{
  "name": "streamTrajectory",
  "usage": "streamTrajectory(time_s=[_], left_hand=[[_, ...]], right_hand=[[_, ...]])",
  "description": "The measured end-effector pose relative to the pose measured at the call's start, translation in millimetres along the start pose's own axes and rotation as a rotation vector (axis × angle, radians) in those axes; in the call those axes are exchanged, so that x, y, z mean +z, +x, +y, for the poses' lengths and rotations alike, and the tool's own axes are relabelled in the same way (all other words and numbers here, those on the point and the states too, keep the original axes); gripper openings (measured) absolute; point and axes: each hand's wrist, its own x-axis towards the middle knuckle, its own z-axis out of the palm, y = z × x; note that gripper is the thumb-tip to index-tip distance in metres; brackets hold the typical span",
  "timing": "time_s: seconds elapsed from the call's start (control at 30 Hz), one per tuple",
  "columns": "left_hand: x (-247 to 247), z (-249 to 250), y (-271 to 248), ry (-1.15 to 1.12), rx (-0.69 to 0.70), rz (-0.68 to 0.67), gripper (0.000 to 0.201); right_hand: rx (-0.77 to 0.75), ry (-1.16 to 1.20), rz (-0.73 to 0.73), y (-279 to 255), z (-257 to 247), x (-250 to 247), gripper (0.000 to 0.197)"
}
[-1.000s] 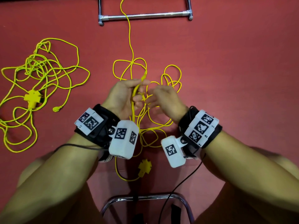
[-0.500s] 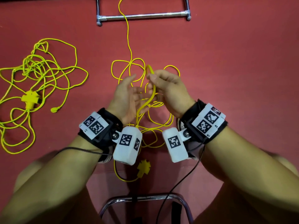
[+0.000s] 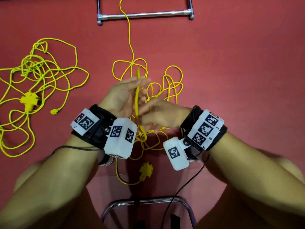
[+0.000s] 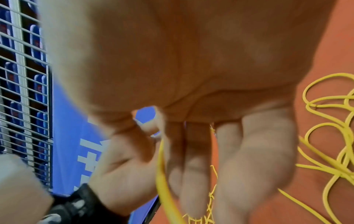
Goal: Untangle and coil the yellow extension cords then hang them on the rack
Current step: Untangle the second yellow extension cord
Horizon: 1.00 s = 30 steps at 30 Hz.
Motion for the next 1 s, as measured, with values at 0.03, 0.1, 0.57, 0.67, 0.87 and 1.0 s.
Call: streamTrajectory(time_s=[0.03,0.1,0.57,0.67,0.87,1.0], left_hand=[[0.4,1.2,-1.4,0.008,0.036,-0.034,0.018],[2.3,3.6,-6.0,0.015,0.056,-0.099,0.017],[9.6,-16.5,-22.4,0.405,-0.271,-0.277,0.034],[5.4,-9.4,-18.3,0.309,-0.2,-0.191,0.022],[-6.9,3.1,-2.0,-0.041,-0.116,-0.13,0.045],[-8.2,2.1,3.4,-0.063,-0.159,0.035,0.03]], right_hand=[[0.103,0.039,0.059,0.7,-0.8,-2.1,0.023],[0.211,0.206,0.28,4.4,0.2,-10.6,0.023],[-0.063,0.66,0.629,15.9,1.5,-24.9,0.011],[-0.087,0.627,0.514,10.6,-2.6,-18.4,0.016],[-0.016,0.398,0.17,5.2,-3.4,-1.6,0.02],[0.069,0.213,-0.017,-0.6,-3.7,-0.2,0.022]])
